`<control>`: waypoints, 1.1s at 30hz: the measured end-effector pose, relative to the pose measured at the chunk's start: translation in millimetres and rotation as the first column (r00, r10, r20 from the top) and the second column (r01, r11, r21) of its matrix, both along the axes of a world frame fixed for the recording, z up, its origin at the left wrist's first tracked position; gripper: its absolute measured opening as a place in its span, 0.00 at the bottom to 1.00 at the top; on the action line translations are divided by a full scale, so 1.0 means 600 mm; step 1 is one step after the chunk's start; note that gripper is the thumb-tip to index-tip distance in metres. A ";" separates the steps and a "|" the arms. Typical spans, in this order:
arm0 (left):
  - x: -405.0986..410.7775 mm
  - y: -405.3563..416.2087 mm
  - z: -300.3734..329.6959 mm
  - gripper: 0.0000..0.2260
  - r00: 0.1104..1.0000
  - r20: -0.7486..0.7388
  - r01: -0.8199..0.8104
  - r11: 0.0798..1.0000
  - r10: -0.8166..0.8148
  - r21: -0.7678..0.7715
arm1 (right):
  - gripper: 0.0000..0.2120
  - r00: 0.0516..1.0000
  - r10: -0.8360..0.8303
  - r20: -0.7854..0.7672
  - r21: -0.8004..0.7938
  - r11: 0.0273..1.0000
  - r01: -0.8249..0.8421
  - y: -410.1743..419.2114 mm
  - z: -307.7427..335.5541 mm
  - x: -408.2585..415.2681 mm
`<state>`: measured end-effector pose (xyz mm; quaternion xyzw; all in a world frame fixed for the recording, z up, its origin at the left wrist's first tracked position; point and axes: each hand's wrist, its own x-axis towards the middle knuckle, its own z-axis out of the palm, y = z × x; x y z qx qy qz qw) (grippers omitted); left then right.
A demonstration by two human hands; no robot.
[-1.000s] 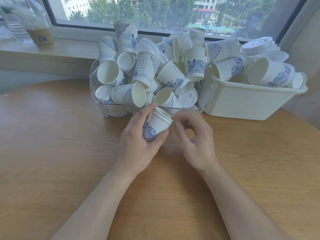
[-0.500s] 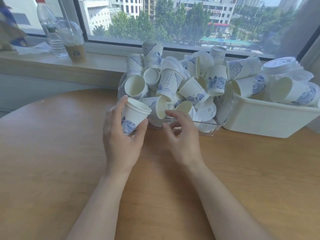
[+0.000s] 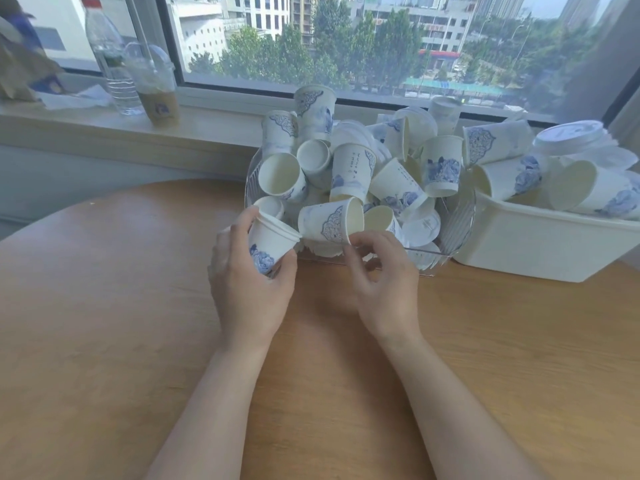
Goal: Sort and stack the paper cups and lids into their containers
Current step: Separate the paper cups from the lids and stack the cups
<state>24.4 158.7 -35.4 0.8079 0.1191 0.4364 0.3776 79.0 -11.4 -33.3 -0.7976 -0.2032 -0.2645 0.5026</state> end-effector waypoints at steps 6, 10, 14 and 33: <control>-0.002 -0.020 -0.001 0.31 0.979 -0.061 0.201 0.976 -0.197 0.078 | 0.03 0.999 -0.042 -0.006 0.084 0.996 0.042 -0.057 0.003 -0.018; -0.002 -0.030 -0.005 0.32 0.942 -0.130 0.322 0.942 -0.309 0.090 | 0.06 0.999 -0.016 -0.033 0.157 0.987 0.021 -0.078 0.000 -0.028; -0.004 -0.039 -0.007 0.33 0.928 -0.149 0.360 0.925 -0.341 0.123 | 0.06 0.997 0.029 -0.065 0.189 0.982 -0.016 -0.080 -0.008 -0.027; 0.002 -0.045 -0.019 0.35 0.910 -0.146 0.407 0.904 -0.388 0.132 | 0.07 0.979 0.188 -0.076 0.033 0.982 -0.186 -0.062 -0.021 -0.027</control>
